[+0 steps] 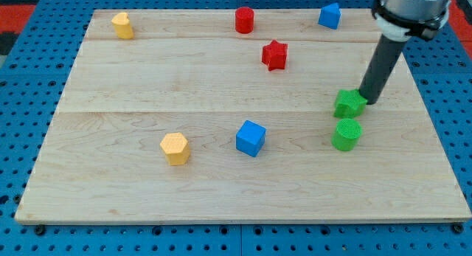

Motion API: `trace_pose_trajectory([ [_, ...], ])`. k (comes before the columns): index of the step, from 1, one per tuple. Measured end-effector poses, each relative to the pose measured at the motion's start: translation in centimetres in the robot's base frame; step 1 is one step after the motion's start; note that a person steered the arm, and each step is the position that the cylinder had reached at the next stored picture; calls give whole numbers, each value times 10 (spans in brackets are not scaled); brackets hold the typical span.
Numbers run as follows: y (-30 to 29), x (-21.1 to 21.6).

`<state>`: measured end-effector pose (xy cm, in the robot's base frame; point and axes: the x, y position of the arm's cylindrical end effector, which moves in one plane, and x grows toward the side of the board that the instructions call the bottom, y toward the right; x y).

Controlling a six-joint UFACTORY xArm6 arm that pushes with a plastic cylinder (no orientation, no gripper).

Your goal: Move the green star diagonally to the green circle

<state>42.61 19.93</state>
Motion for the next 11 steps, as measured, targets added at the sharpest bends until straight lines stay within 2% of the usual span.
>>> trace_pose_trajectory([
  [1, 41, 33],
  [2, -28, 75],
  [3, -58, 65],
  [4, -11, 47],
  [5, 5, -2],
  [8, 52, -28],
  [9, 52, -54],
  [11, 51, -59],
])
